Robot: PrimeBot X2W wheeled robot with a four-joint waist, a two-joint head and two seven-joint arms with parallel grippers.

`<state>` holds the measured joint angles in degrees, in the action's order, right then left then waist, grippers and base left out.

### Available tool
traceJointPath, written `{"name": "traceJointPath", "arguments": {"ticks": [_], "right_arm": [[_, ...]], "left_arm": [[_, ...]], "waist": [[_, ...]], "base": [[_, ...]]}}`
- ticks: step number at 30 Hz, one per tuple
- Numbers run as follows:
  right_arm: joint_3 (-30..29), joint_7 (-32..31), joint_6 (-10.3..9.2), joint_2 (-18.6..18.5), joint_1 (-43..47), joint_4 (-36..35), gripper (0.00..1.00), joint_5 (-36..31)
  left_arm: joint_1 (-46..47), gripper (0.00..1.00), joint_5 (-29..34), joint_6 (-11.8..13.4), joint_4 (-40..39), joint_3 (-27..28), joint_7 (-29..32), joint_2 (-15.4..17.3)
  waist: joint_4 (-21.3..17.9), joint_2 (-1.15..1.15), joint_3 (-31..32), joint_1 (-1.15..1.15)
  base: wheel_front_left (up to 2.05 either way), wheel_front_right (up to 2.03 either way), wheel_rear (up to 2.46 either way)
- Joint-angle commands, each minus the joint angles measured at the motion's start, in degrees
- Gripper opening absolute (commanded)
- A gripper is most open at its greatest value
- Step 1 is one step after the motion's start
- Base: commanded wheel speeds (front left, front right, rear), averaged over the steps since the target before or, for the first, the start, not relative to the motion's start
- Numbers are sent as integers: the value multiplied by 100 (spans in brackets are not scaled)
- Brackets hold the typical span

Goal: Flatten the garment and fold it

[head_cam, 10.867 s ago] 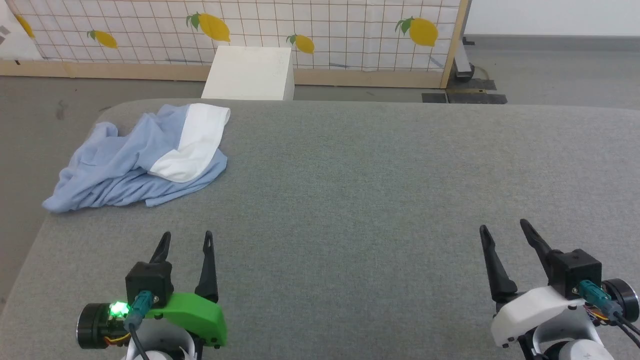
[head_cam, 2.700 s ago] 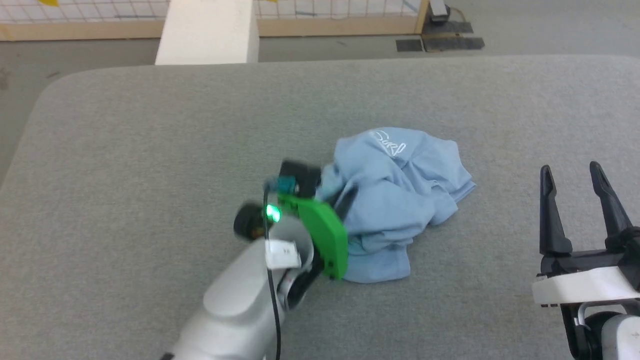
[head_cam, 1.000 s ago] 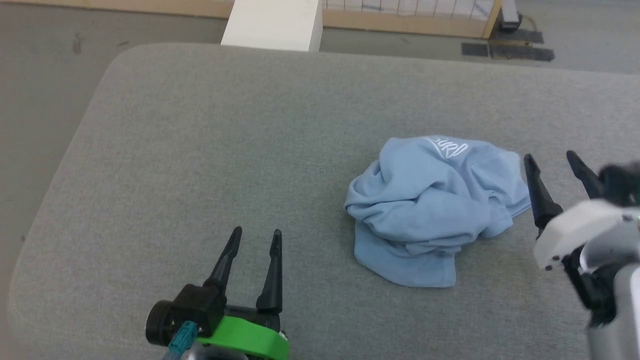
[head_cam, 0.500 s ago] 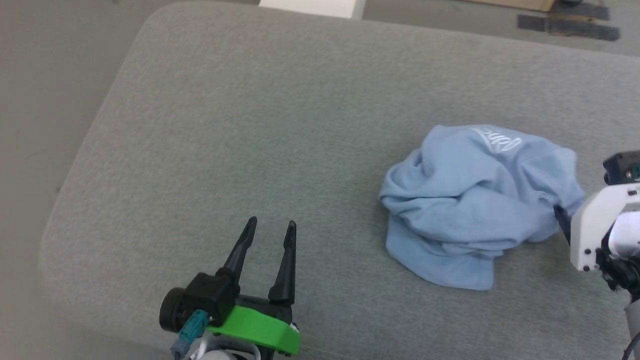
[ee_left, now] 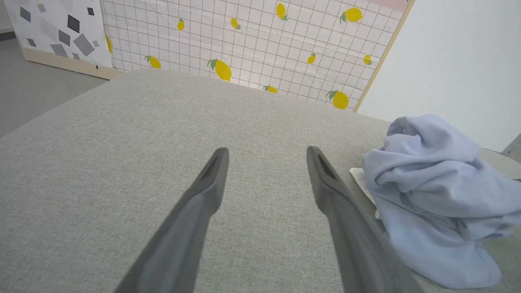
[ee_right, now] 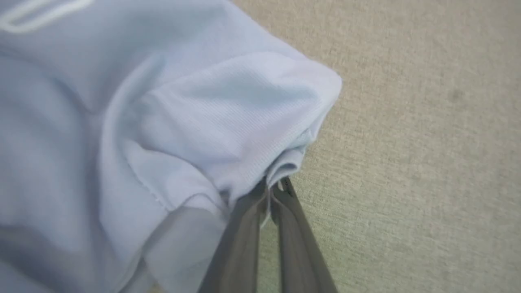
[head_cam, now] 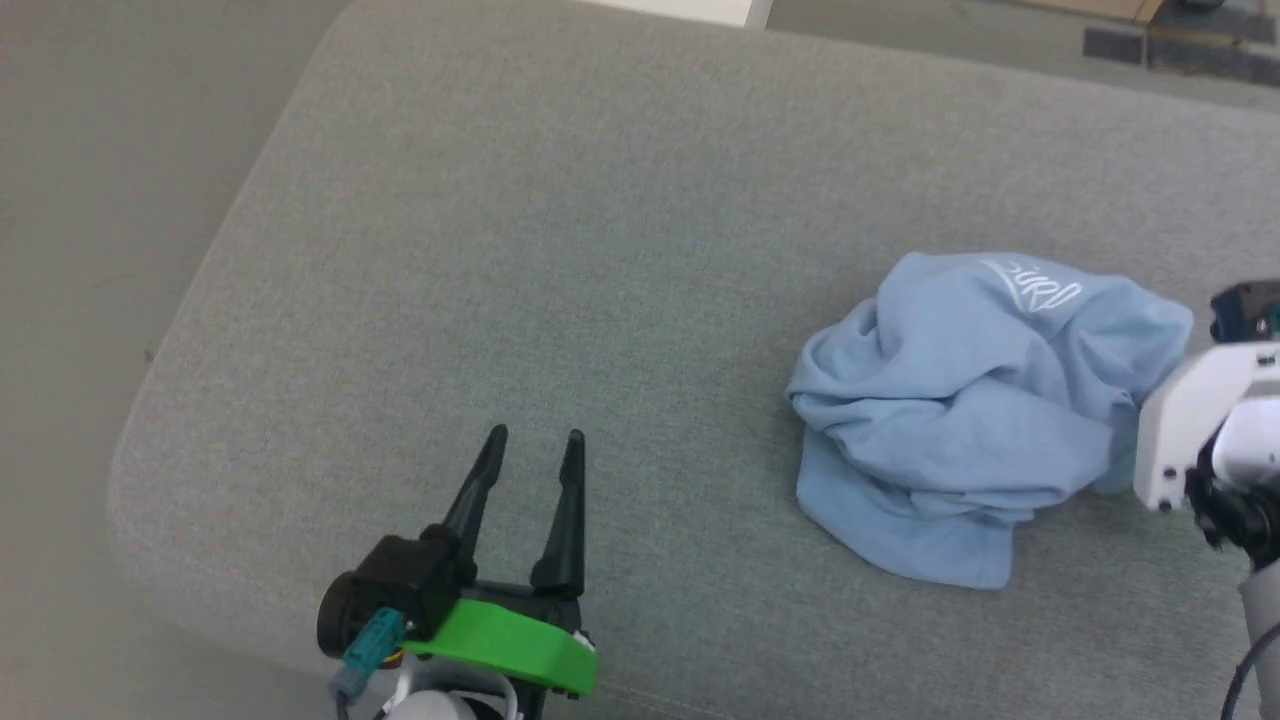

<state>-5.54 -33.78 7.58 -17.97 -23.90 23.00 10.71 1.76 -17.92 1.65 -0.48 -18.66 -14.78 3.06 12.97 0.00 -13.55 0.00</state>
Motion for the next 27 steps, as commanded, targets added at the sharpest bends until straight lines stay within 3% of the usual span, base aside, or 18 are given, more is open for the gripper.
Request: {"name": "traceJointPath", "arguments": {"ticks": [1, 8, 15, 20, 25, 26, 27], "right_arm": [[36, 86, -9, 12, -193, -109, 0, 54], [-134, 496, -9, 1, -655, -854, 0, 383], [-1512, 499, -9, -286, 55, -1631, 0, 325], [-2494, 330, -9, -56, 1413, -1902, 0, 125], [-2736, 456, -9, 430, 2059, -1621, 0, 11], [-2716, 514, -9, 510, 2085, -1557, 4, -22], [-2687, 577, -9, 550, 2076, -1500, 15, -53]], "left_arm": [[-6, 100, -71, 20, 9, 49, -21, -17], [-183, 100, -72, -16, -5, 230, -22, -18], [-302, 100, -26, -54, -91, 326, -22, -18], [-368, 100, -33, -56, -85, 355, -22, -18], [-317, 100, -35, -71, -21, 328, -22, -18], [-298, 100, -28, -83, -2, 321, -22, -18], [-283, 100, -13, -95, 16, 315, -22, -18]], "waist": [[-226, 0, 318, 0], [-480, 0, 641, 0], [-492, 0, 538, 0], [-545, 0, 419, 0], [-663, 0, 406, 0], [-691, 0, 408, 0], [-716, 0, 413, 0]], "base": [[0, 0, 0], [0, 0, 0], [0, 0, 0], [0, 0, 0], [0, 0, 0], [0, 0, 0], [0, 0, 0]]}}
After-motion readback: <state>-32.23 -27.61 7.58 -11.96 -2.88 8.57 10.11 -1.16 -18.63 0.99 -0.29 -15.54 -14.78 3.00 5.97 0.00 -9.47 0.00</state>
